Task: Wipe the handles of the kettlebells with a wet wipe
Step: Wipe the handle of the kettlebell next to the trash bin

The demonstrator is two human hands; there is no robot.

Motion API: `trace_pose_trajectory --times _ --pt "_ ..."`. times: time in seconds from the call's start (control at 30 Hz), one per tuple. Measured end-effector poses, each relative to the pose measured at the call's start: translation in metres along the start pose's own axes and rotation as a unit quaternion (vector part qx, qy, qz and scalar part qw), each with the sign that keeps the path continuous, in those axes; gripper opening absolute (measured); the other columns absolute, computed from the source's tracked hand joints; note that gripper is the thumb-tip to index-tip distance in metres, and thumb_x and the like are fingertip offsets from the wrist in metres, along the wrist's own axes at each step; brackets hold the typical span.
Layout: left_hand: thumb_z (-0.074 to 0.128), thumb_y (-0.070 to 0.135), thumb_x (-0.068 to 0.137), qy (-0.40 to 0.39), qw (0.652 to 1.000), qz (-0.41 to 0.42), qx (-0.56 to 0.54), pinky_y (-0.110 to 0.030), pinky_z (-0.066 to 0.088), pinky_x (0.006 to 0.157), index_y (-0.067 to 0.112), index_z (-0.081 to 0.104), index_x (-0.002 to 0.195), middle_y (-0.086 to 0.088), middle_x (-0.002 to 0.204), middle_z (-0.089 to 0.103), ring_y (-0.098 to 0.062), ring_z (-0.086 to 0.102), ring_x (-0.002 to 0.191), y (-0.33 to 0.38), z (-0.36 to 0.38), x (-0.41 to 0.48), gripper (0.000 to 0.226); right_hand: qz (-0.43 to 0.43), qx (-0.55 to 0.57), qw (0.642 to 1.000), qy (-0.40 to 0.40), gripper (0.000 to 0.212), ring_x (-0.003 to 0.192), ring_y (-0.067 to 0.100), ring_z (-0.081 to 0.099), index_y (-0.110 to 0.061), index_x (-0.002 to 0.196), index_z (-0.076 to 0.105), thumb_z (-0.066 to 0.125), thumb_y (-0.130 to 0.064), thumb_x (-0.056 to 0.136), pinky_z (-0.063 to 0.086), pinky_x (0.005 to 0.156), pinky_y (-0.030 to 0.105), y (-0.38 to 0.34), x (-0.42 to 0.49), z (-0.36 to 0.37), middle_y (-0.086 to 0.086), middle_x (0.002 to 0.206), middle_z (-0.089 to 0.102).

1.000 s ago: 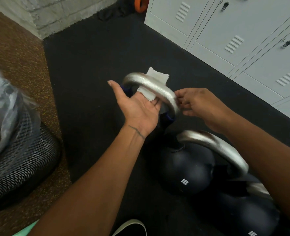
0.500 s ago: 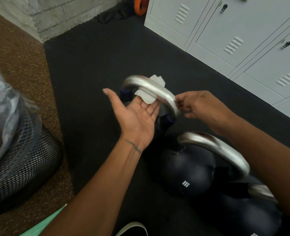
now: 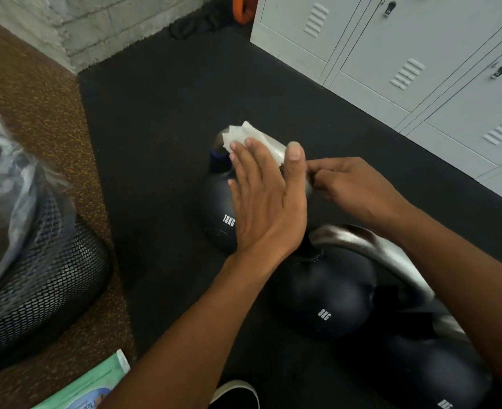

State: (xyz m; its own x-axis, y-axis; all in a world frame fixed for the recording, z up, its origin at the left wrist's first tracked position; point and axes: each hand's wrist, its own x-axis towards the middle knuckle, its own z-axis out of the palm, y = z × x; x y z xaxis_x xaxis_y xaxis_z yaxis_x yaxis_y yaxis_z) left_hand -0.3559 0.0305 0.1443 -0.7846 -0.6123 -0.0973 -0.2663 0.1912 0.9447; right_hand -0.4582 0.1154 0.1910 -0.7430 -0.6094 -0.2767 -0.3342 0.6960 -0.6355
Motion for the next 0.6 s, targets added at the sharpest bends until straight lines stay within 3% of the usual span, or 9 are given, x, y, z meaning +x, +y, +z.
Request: trace_pose_trajectory --times 0.07,0.17,0.3,0.47,0.6 --pt "-0.008 0.077 0.084 -0.001 0.992 0.029 0.12 -0.044 -0.011 0.126 0.013 -0.017 0.16 -0.006 0.168 -0.024 -0.014 -0.022 0.154 -0.01 -0.002 0.001 0.099 0.007 0.003 1.0 0.008 0.035 0.053 -0.003 0.054 -0.034 0.095 0.078 0.047 -0.017 0.093 0.043 0.067 0.025 -0.001 -0.001 0.0 -0.018 0.059 0.064" --pt "-0.004 0.077 0.087 0.008 0.957 0.098 0.272 -0.048 -0.008 0.124 0.011 -0.012 0.161 -0.01 0.169 -0.017 -0.019 -0.016 0.156 -0.027 -0.014 0.005 0.1 0.009 0.001 1.0 0.009 0.031 0.06 0.001 0.057 -0.032 0.092 0.077 0.049 -0.019 0.092 0.049 0.071 0.032 -0.001 -0.002 0.002 -0.014 0.065 0.068" --pt "-0.004 0.076 0.092 -0.001 0.904 0.184 0.386 -0.054 0.0 0.125 0.013 0.003 0.164 -0.006 0.172 -0.001 -0.02 -0.003 0.158 -0.037 -0.043 0.026 0.096 0.012 -0.008 1.0 0.012 0.032 0.049 -0.002 0.049 -0.032 0.089 0.077 0.049 -0.018 0.091 0.038 0.065 0.027 0.0 0.0 0.002 -0.017 0.055 0.059" --pt "-0.006 0.076 0.09 -0.061 0.864 0.25 0.433 -0.053 0.014 0.126 0.019 0.029 0.159 -0.003 0.167 0.028 -0.018 0.02 0.156 -0.019 -0.08 0.055 0.096 0.02 -0.013 1.0 0.008 0.033 0.048 -0.005 0.05 -0.035 0.092 0.077 0.049 -0.017 0.09 0.037 0.064 0.026 -0.001 0.0 0.001 -0.021 0.054 0.059" --pt "-0.003 0.072 0.09 -0.133 0.889 0.235 0.369 -0.05 0.025 0.122 0.036 0.051 0.147 0.002 0.155 0.049 -0.019 0.037 0.149 -0.003 -0.096 0.075 0.087 0.021 -0.018 1.0 0.007 0.033 0.049 -0.006 0.05 -0.035 0.091 0.077 0.049 -0.017 0.09 0.037 0.065 0.026 -0.002 0.0 0.001 -0.022 0.055 0.06"
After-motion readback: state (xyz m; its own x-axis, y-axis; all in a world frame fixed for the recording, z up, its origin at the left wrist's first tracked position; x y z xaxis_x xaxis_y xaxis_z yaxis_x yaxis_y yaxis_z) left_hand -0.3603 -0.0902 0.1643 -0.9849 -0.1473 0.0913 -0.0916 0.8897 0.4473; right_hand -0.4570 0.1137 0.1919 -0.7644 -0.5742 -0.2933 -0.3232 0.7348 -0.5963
